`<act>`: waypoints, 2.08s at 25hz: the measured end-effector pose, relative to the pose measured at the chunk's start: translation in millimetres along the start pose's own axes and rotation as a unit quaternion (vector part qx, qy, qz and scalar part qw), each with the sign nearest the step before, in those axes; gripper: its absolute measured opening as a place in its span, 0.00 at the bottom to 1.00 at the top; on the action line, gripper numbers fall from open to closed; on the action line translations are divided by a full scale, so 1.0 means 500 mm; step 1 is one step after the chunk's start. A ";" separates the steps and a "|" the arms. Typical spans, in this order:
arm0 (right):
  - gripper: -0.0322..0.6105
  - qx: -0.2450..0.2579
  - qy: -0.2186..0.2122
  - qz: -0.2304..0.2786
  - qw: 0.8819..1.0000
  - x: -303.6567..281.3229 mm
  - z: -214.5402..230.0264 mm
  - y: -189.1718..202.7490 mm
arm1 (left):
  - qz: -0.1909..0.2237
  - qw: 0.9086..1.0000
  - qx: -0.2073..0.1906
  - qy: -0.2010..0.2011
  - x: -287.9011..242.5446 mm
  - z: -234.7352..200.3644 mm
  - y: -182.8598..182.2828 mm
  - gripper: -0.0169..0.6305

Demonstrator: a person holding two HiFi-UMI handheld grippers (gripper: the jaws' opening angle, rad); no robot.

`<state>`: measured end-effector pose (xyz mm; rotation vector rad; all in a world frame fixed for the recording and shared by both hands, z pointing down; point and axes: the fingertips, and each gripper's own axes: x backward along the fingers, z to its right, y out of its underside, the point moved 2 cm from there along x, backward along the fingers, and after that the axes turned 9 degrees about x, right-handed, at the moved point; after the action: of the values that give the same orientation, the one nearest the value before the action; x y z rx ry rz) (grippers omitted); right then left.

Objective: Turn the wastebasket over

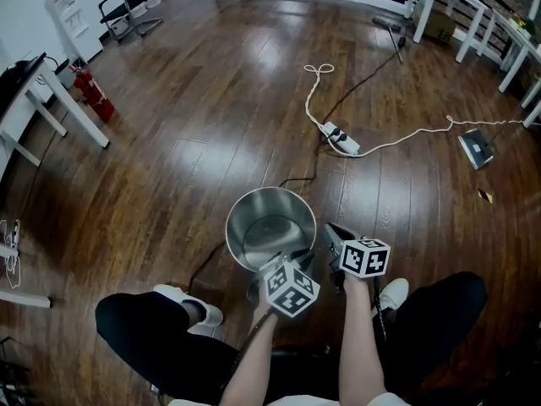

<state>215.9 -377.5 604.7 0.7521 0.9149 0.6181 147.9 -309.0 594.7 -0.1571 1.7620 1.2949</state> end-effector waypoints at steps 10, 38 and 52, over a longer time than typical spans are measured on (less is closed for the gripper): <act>0.20 0.163 0.009 0.120 0.979 0.226 -0.237 -0.025 | 0.289 0.952 0.071 -0.078 0.320 -0.036 -0.078 0.30; 0.62 0.319 0.138 0.248 0.904 0.920 -0.864 0.413 | 0.396 0.904 0.090 -0.130 0.971 0.504 0.437 0.56; 0.62 0.308 0.182 0.238 0.903 1.079 -1.008 0.570 | 0.417 0.890 0.115 -0.142 1.149 0.627 0.600 0.55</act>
<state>-7.4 347.1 378.2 1.4924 1.3105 0.9333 -169.2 300.2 379.0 0.9801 1.7511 1.5546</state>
